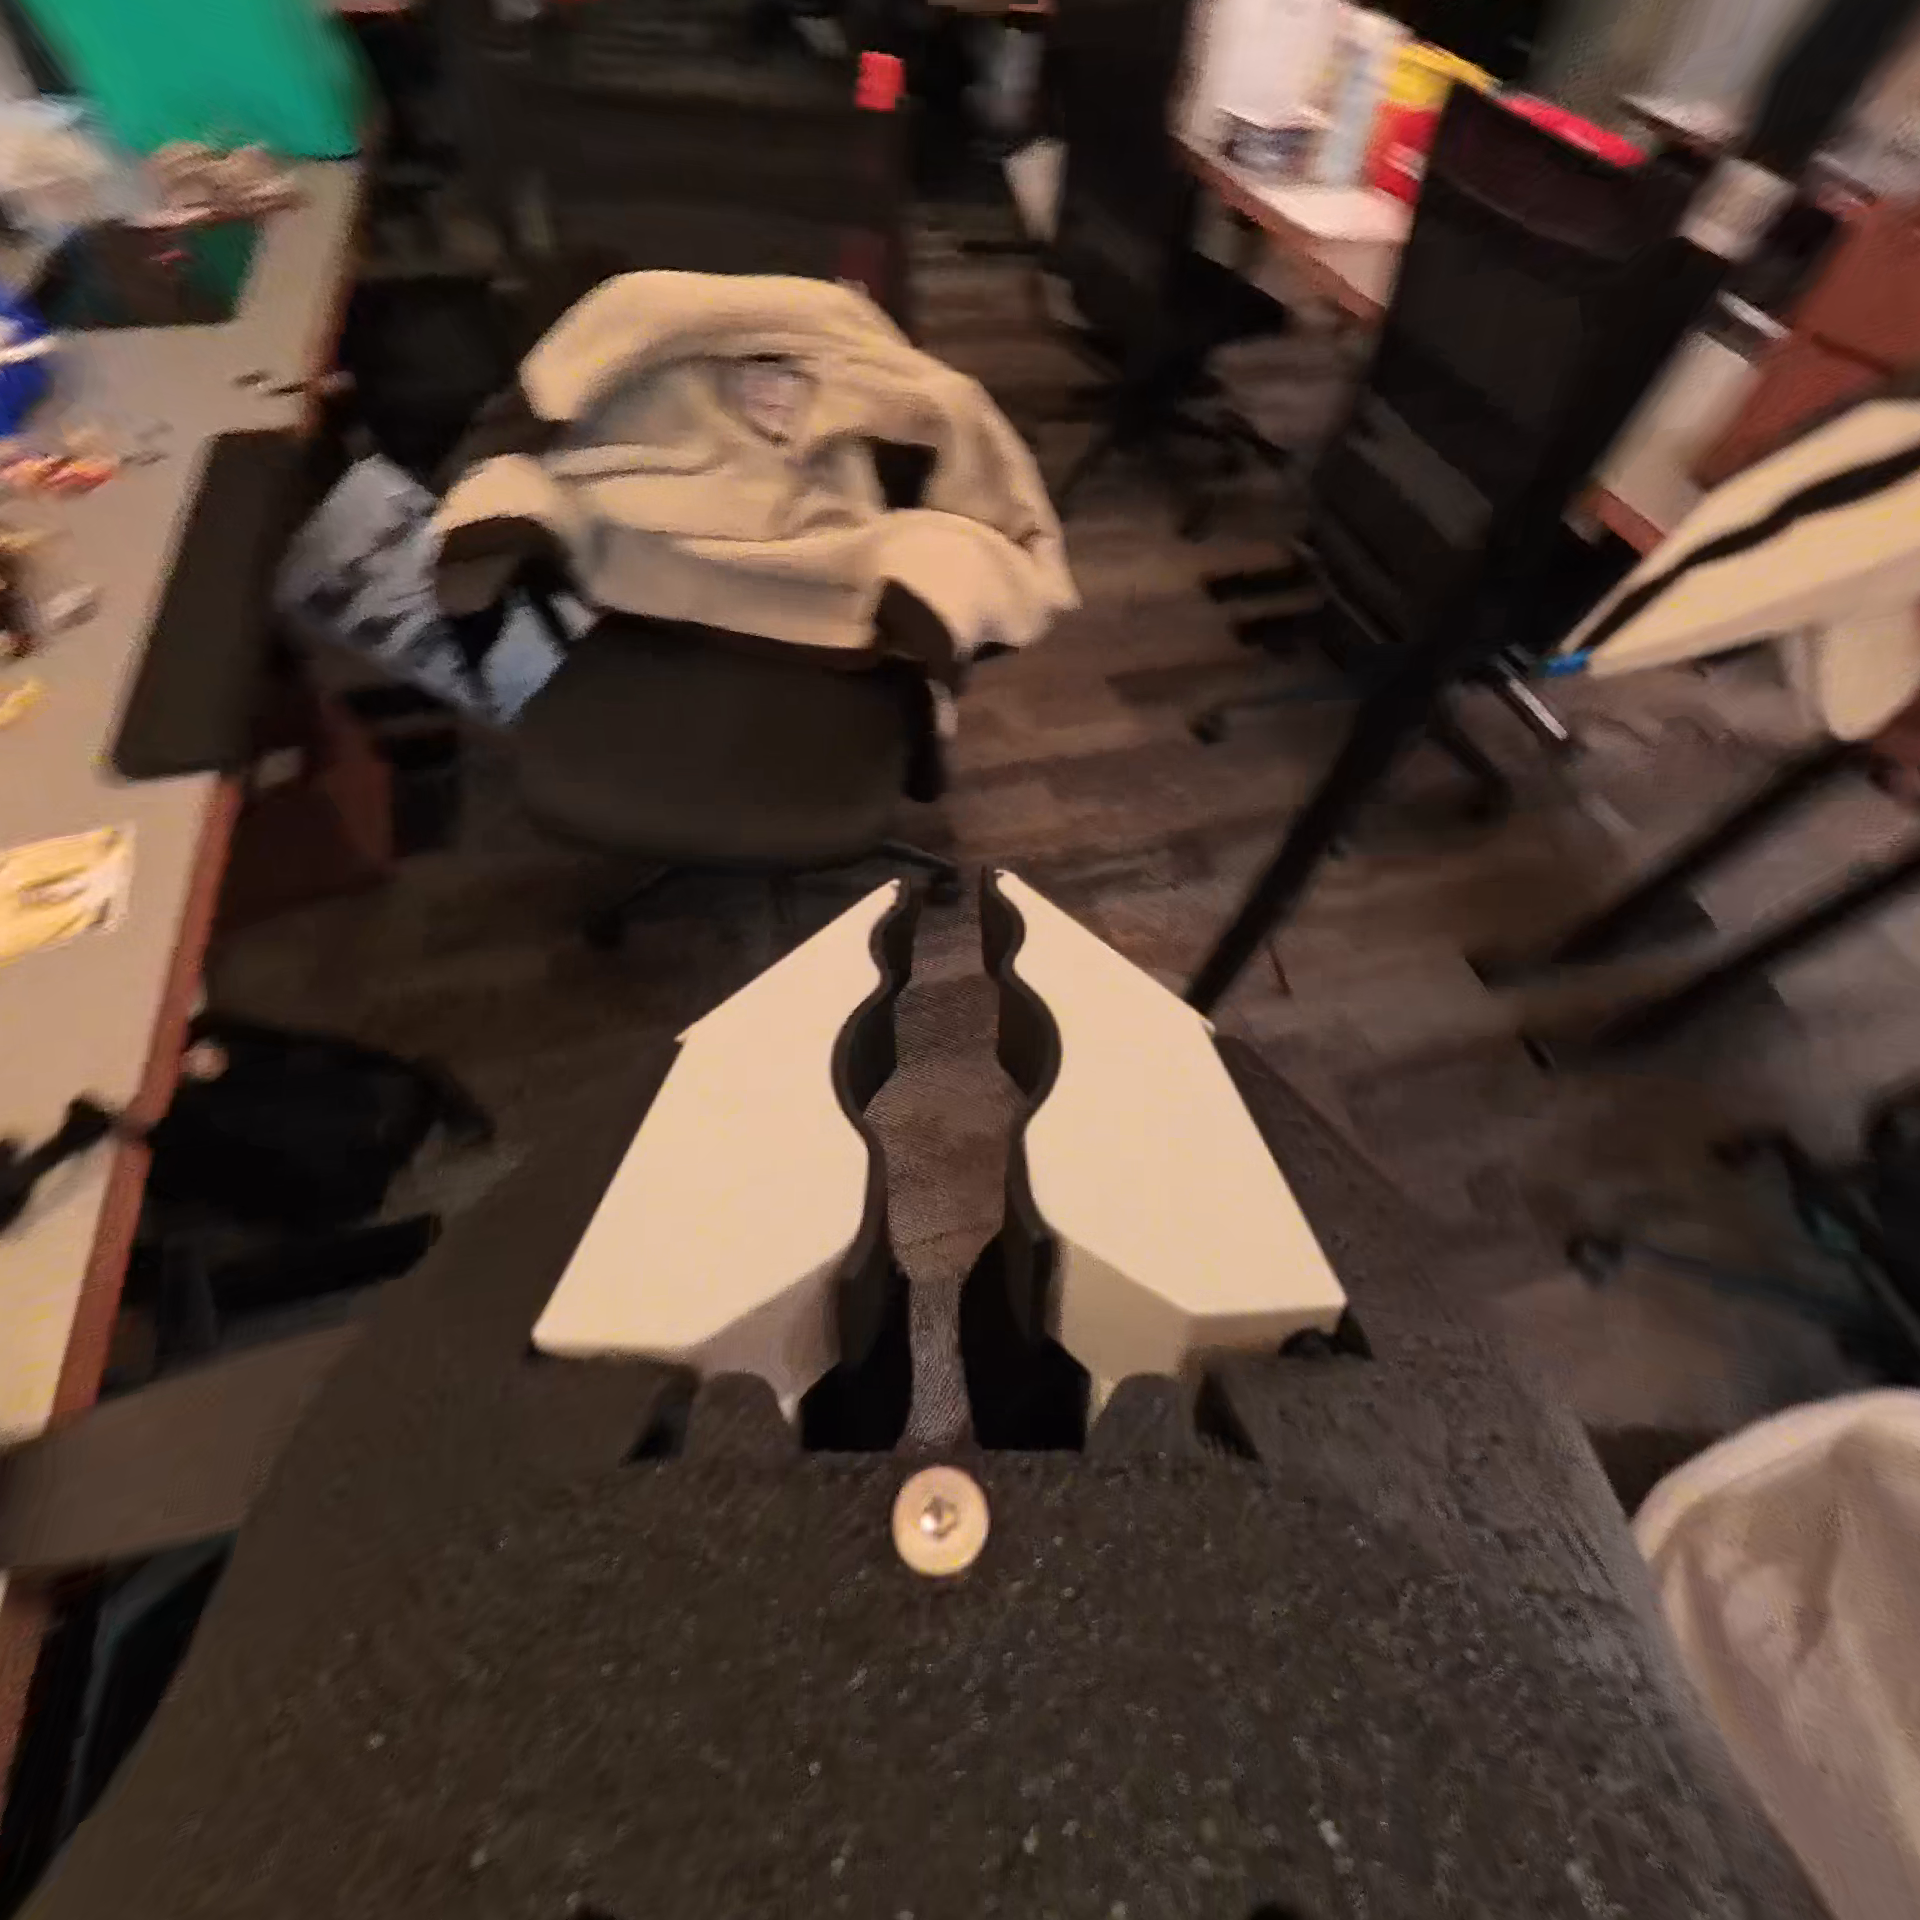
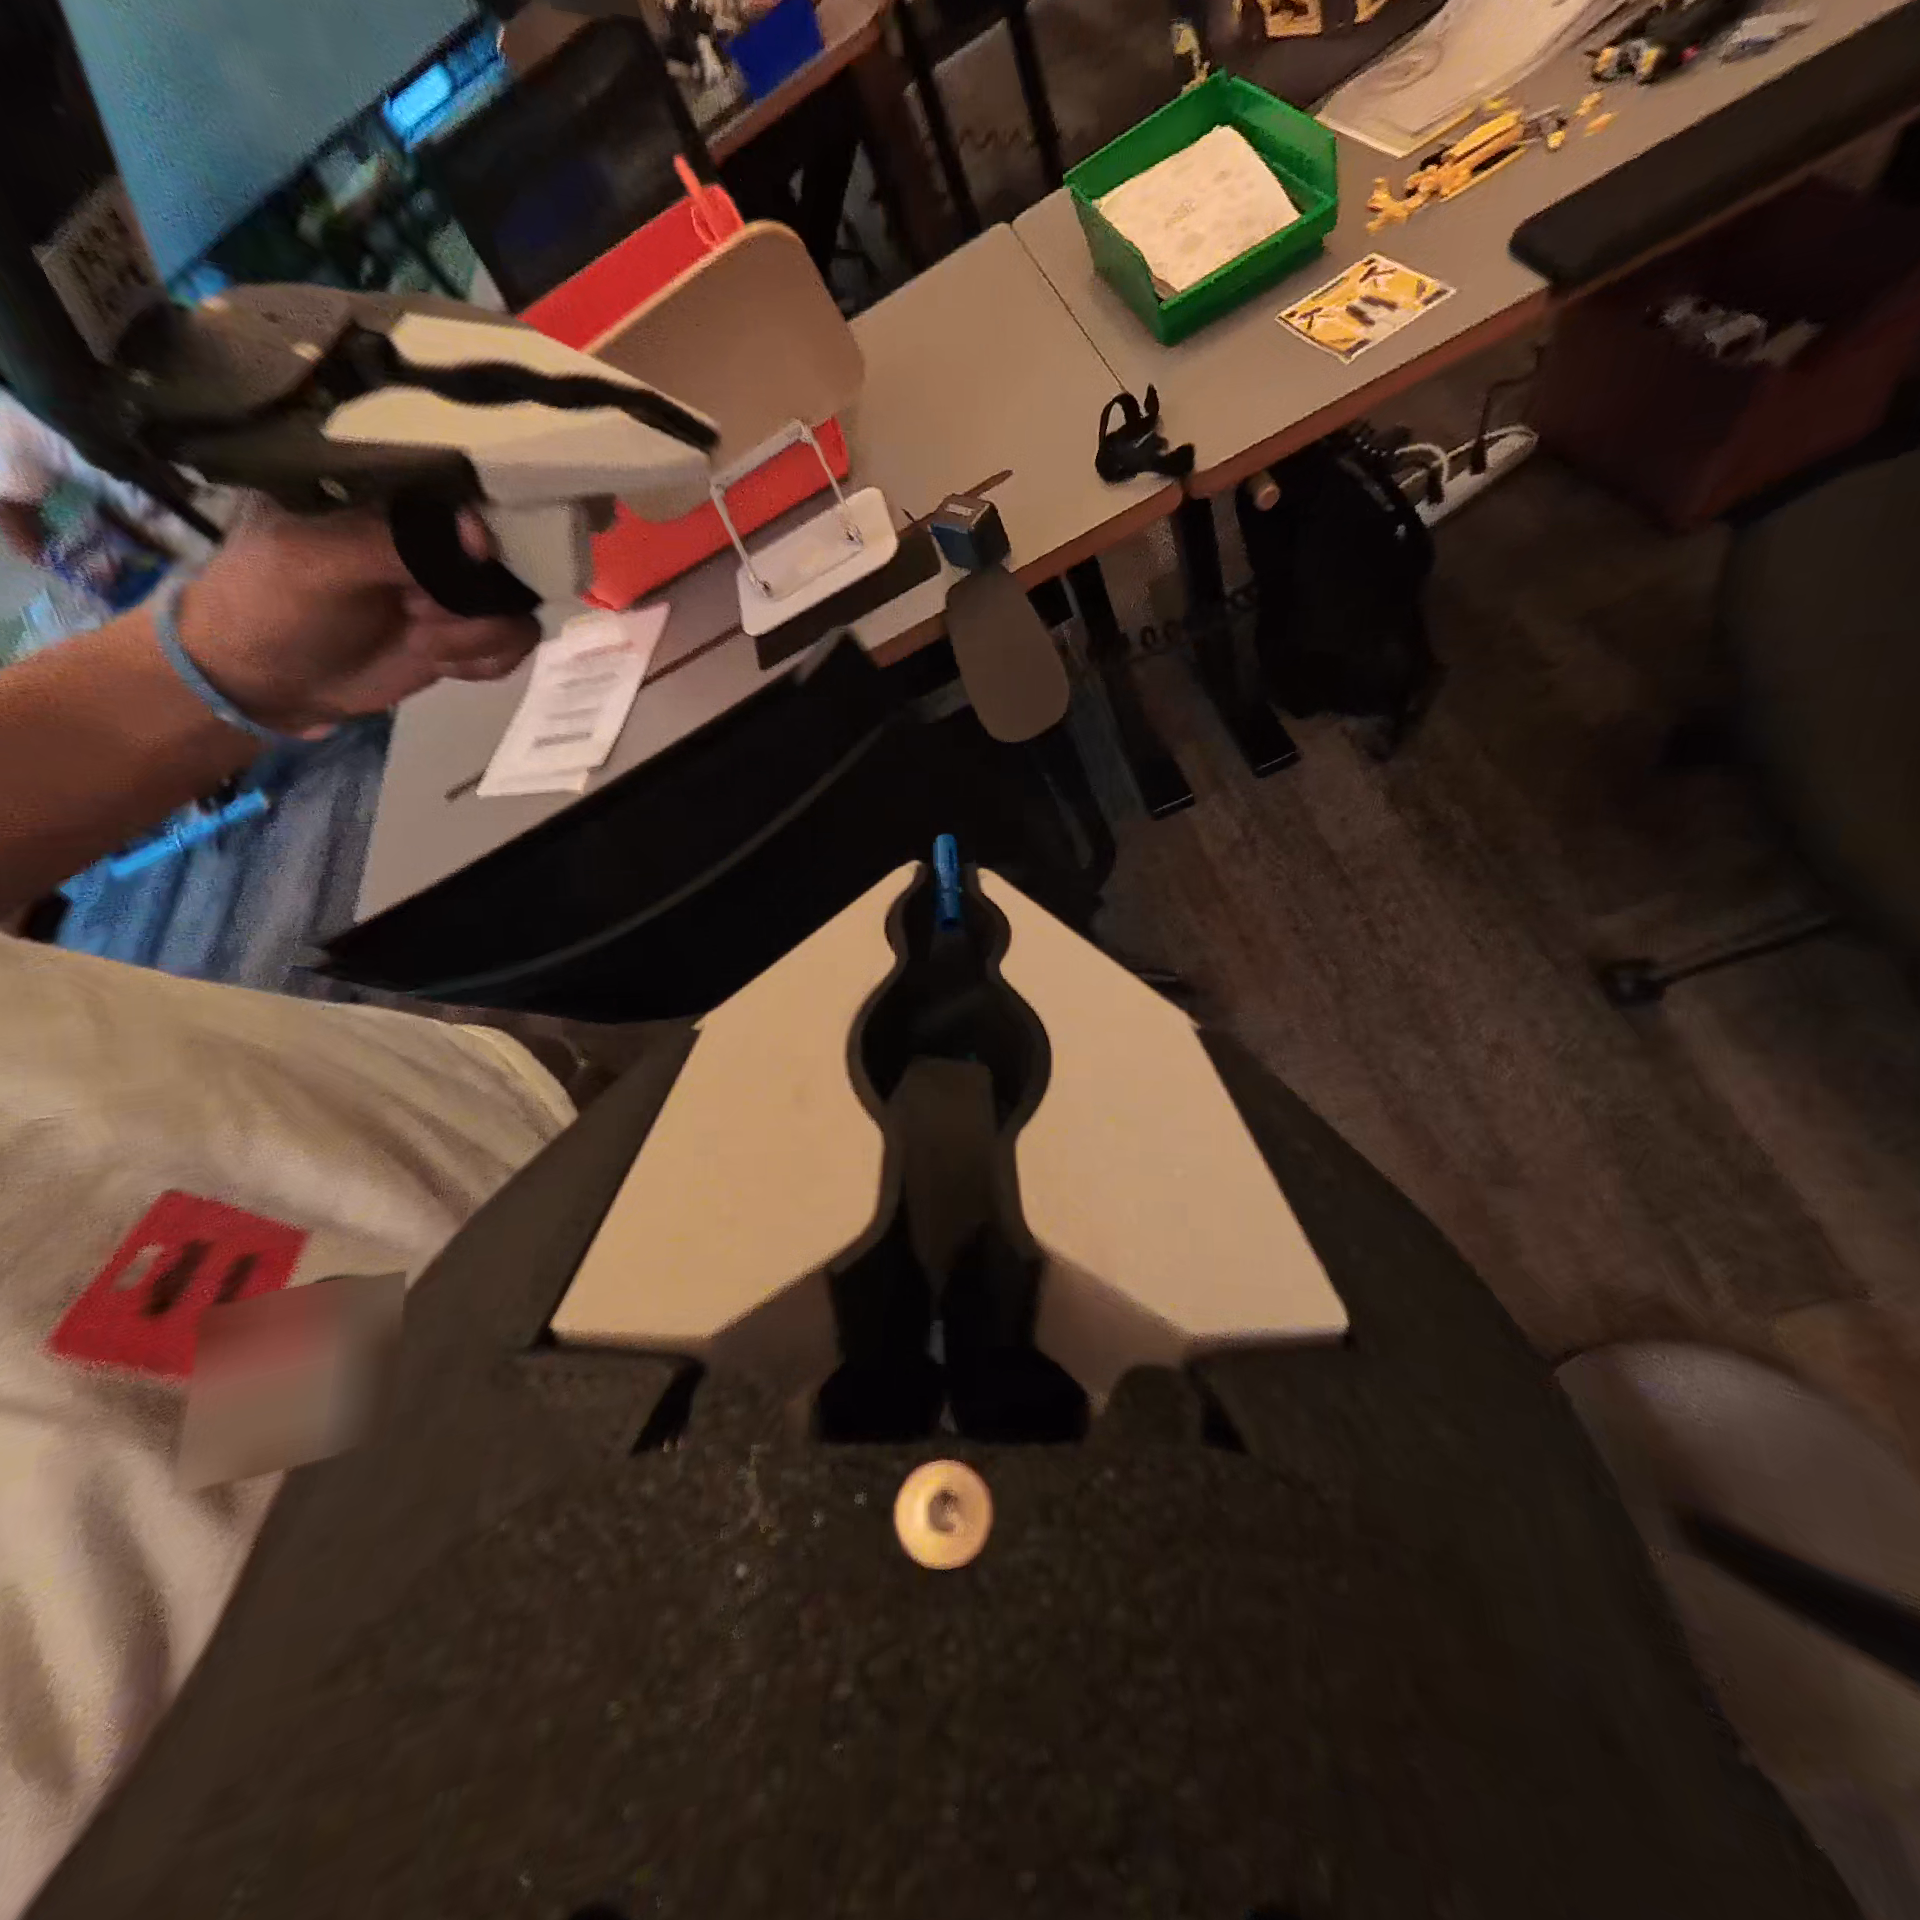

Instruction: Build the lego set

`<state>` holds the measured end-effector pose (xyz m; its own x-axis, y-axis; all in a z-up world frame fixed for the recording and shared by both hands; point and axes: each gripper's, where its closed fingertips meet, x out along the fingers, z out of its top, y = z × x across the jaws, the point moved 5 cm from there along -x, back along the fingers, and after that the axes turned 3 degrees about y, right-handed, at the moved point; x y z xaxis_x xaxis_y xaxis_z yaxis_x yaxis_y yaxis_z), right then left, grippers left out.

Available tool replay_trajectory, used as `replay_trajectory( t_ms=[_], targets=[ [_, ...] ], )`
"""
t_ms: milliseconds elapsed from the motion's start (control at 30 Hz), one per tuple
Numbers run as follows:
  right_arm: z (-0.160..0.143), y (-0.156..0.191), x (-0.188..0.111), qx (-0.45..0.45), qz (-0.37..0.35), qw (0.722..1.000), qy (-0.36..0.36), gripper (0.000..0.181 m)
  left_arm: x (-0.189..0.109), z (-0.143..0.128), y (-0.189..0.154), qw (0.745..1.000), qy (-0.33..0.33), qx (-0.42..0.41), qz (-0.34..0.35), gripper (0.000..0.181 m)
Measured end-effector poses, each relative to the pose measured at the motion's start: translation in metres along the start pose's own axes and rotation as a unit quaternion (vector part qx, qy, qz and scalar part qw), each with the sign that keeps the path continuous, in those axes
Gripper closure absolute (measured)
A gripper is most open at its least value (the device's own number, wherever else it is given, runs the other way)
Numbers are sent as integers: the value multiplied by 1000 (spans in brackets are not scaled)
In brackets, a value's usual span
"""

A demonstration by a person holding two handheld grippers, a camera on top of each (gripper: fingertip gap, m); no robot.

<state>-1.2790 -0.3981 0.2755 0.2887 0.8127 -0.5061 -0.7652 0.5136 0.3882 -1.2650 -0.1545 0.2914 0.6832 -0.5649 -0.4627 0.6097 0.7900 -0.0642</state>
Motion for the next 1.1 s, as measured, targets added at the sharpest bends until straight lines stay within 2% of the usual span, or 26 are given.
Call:
replay_trajectory(
  t_ms=[167, 367, 467, 533, 667, 767, 867, 1000, 1100],
  targets=[
    [98, -130, 65, -63, 9, 998, -13, 177, 35, 3, 119, 979, -31, -146, 142, 165],
    [232, -258, 193, -87, 24, 994, -63, 177, 97, 5, 267, 935, -72, -253, 238, 165],
    [307, -292, 261, -89, 78, 991, -69, 177, 127, 17, 336, 916, -75, -290, 268, 165],
    [349, -304, 308, -108, 123, 986, -40, 177, 145, 26, 376, 904, -81, -304, 290, 164],
    [410, -317, 405, -162, 201, 965, 41, 177, 176, 34, 428, 884, -90, -316, 334, 166],
    [432, -323, 482, -195, 259, 941, 101, 177, 211, 14, 464, 873, -96, -346, 331, 167],
    [435, -335, 562, -238, 316, 905, 155, 177, 242, -24, 509, 842, -135, -380, 358, 167],
    [408, -368, 668, -308, 387, 844, 208, 177, 283, -92, 561, 791, -175, -404, 425, 166],
    [375, -397, 735, -330, 433, 812, 212, 177, 317, -147, 572, 741, -208, -419, 482, 167]
  ],
)
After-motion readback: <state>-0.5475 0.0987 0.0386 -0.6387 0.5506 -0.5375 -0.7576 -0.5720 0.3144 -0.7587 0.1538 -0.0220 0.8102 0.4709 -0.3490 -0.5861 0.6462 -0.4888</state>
